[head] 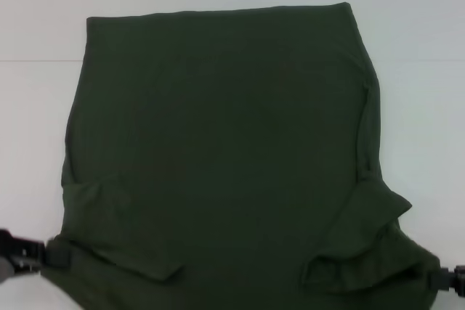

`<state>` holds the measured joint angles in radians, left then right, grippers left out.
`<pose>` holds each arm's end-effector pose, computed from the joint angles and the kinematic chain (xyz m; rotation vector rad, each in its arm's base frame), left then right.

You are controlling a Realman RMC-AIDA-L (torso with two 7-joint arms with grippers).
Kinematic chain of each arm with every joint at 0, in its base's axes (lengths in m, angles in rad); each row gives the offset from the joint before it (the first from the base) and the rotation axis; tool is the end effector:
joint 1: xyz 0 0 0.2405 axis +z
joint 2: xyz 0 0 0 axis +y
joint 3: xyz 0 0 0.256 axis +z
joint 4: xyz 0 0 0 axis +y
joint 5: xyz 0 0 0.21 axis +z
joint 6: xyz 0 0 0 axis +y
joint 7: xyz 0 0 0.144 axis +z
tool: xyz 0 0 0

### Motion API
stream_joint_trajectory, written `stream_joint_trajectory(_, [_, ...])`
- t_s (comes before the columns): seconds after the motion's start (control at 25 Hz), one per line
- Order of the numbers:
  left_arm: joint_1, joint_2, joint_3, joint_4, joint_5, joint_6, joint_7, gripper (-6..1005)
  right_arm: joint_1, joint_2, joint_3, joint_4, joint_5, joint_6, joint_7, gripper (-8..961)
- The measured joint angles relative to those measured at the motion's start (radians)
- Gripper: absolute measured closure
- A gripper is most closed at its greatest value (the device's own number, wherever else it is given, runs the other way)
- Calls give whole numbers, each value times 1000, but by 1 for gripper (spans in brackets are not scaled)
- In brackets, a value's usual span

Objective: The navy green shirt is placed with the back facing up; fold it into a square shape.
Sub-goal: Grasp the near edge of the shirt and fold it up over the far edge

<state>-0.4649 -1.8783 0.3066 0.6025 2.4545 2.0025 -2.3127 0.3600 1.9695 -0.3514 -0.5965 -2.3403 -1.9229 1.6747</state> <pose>-0.3300 0.2545 0.0859 2.1315 2.0581 0.5618 0.3392 0.2296 0.0489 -2.6474 1.4349 0.7564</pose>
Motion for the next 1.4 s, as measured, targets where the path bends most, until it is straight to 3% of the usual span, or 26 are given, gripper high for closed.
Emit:
stream_joint_trajectory(0.28, [-16,2,-163,-3,-1,-93,-27,869,29,-5,167,16,1,55,71,929])
stream_joint_trajectory(0.56, [-28,-3,-194,-65,-81,-268,-9,863,59,-4,265,83,101,178,107,929])
stream_joint_trajectory(0.88, [-63,-74,-191,-104,-216,-478,86,856,126,30,262,149,228,409,95,930])
stream_joint_trajectory(0.92, [-63,-74,-191,-104,-216,-478,86,855,137,36,260,149,234,441,94,931])
stream_joint_trajectory(0.96, [-76,-95,-189,-106,-240,-536,113,854,146,41,258,150,240,471,91,932])
stream_joint_trajectory(1.4, [-124,-150,-187,-116,-338,-716,233,845,257,72,238,176,260,666,21,933])
